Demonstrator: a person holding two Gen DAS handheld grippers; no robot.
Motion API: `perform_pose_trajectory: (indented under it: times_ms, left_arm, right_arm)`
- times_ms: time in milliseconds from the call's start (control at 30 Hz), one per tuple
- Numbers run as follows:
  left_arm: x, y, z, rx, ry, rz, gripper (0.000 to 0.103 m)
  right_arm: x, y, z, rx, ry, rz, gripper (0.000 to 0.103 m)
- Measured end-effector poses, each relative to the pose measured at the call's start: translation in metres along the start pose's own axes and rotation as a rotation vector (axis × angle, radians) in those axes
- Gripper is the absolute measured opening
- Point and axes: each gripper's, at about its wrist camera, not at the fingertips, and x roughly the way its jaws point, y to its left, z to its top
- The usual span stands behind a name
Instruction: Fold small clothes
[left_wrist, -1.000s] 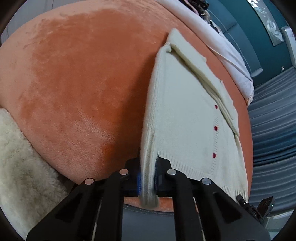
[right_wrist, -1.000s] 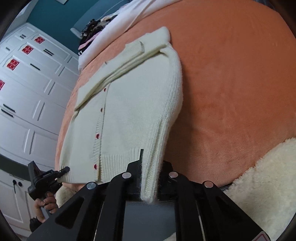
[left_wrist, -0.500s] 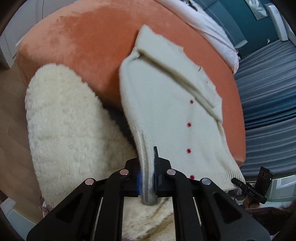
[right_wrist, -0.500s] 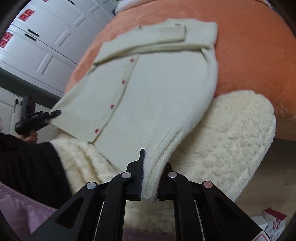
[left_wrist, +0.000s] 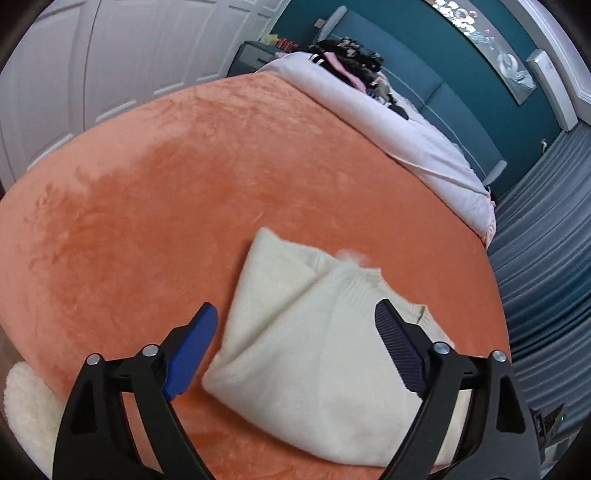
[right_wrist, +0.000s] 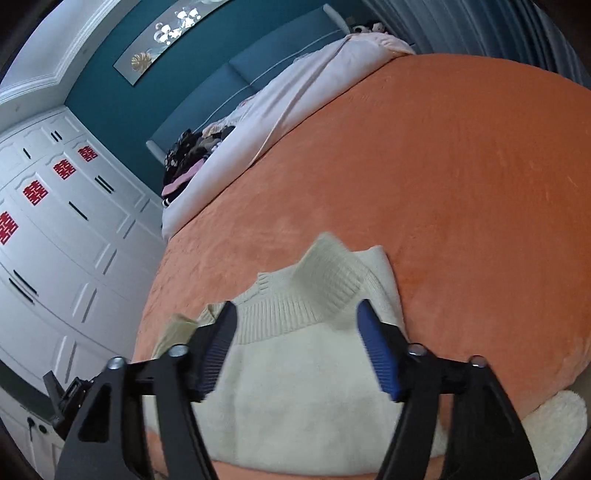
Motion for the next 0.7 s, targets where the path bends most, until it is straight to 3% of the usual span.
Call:
perform_pose_trajectory:
  times_ms: [100,300,400,433,467,500,533,600,700]
  left_arm:
    - [0.012,0.005,-0.005,0.006,0.032,0.016,0.086]
    - [0.064,-0.031,0.006,0.108,0.086,0.012,0.093]
    - [0.11,-0.044,0.014,0.122,0.181,0.026,0.09]
    - [0.123,-0.045,0.013,0.116,0.218,0.005,0.084]
    - [0.133,-0.048,0.01,0.118,0.253,-0.025,0.051]
    - [0.141,-0.049,0.008,0.133,0.296,-0.037,0.02]
    - [0.144,-0.051,0.006,0.158,0.315,-0.033,0.01]
    - [0.126,-0.052,0.006,0.165,0.273,-0.075,0.009]
    - [0.068,-0.05,0.019,0.122,0.165,-0.19,0.008]
  right_arm:
    - [0.008,-0.003,-0.012,-0.071,0.019,-0.096,0.074]
    - [0.042,-0.03,0.002,-0.035,0.097,-0.171,0.077]
    - [0.072,-0.036,0.006,-0.023,0.147,-0.229,0.077]
    - [0.08,-0.037,0.005,-0.018,0.161,-0.239,0.077]
    - [0.088,-0.037,0.005,-0.022,0.18,-0.245,0.068]
    - [0.095,-0.033,0.0,-0.038,0.197,-0.238,0.052]
    - [0.101,-0.029,-0.001,-0.068,0.221,-0.222,0.014]
    - [0.104,-0.016,0.0,-0.135,0.24,-0.217,0.01]
    - [0.069,0.016,0.017,-0.149,0.139,-0.052,0.009]
